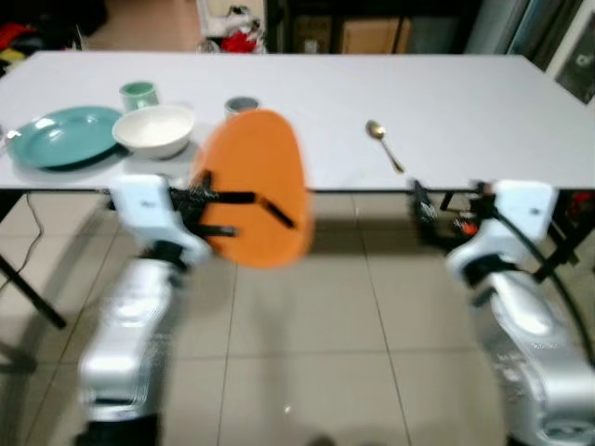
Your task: Setting the table
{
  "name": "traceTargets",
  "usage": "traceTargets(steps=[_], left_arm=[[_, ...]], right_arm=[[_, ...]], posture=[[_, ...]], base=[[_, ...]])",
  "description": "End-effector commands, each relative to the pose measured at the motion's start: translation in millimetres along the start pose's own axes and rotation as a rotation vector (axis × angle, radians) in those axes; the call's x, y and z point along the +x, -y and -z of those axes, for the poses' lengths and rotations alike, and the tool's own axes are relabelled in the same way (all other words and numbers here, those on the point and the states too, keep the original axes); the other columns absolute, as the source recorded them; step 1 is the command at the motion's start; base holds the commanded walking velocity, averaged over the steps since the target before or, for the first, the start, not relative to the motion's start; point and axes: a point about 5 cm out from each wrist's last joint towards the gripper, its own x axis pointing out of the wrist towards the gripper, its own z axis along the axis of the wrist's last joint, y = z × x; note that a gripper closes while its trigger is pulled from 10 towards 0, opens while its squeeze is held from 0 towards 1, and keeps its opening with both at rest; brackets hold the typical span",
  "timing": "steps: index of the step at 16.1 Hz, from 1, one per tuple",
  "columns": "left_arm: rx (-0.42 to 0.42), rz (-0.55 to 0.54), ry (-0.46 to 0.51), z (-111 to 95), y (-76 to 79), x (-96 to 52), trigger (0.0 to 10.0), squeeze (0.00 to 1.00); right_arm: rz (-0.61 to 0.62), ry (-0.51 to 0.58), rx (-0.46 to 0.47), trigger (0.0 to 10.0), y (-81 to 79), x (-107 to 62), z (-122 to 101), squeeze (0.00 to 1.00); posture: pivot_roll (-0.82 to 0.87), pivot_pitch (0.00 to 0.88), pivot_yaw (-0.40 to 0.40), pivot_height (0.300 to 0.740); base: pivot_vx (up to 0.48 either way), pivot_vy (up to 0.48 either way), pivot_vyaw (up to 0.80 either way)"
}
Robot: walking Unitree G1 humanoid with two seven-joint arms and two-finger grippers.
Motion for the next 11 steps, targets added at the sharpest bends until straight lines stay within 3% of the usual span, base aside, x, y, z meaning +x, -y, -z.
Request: traceTargets(steps=[1, 4, 11], left_arm=[[0.023, -0.023, 0.080, -17.1, -7.9, 1.5, 10.0, 0.00], [-0.018, 0.003, 0.081, -17.2, -4.7, 2.5, 10.0, 0.00], [-0.125, 0.030, 0.085, -17.0, -2.7, 8.6, 10.0, 0.00]], right_arm=[[-0.040, 0.026, 0.015, 10.0, -9.5, 2.1, -4.8, 0.00], [-0.029, 0.015, 0.021, 10.0, -8.8, 0.2, -3.1, 0.00], [-0.012, 0.020, 0.049, 10.0, -5.9, -2.5, -3.9, 0.00]], posture=[[-0.06, 0.000, -0.002, 0.740], [-0.07, 0.000, 0.010, 0.740], [-0.09, 0.000, 0.032, 0.740]], base=[[0.360, 0.000, 0.00], [0.365, 0.000, 0.00], [0.373, 0.000, -0.80]])
